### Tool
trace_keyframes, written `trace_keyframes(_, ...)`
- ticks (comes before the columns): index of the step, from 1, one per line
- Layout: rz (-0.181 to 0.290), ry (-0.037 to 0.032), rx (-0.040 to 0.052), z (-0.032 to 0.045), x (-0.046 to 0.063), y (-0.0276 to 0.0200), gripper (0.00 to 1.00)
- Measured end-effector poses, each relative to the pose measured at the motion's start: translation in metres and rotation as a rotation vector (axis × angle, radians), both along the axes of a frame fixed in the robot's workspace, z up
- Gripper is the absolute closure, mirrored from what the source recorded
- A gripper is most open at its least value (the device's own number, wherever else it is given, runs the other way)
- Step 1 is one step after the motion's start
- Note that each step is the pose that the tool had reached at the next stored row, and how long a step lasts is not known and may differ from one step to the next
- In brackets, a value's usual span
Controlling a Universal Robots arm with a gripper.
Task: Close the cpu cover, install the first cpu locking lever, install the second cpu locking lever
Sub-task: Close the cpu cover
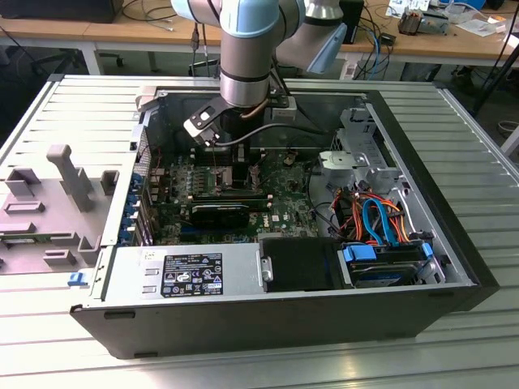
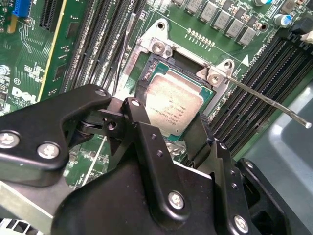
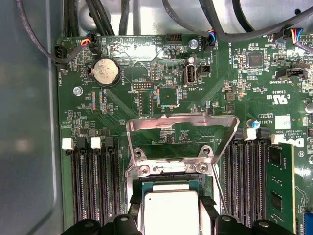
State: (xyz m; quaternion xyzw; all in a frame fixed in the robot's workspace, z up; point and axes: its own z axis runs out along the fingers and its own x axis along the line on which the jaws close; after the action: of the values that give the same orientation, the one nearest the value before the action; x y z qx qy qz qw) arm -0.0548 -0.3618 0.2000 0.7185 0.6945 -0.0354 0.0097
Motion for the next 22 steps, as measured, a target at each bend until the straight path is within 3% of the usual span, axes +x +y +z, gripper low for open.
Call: trace_keyframes(22, 0.02, -0.0004, -0.0035, -0.0035, 0.0, -0.0001, 0.44)
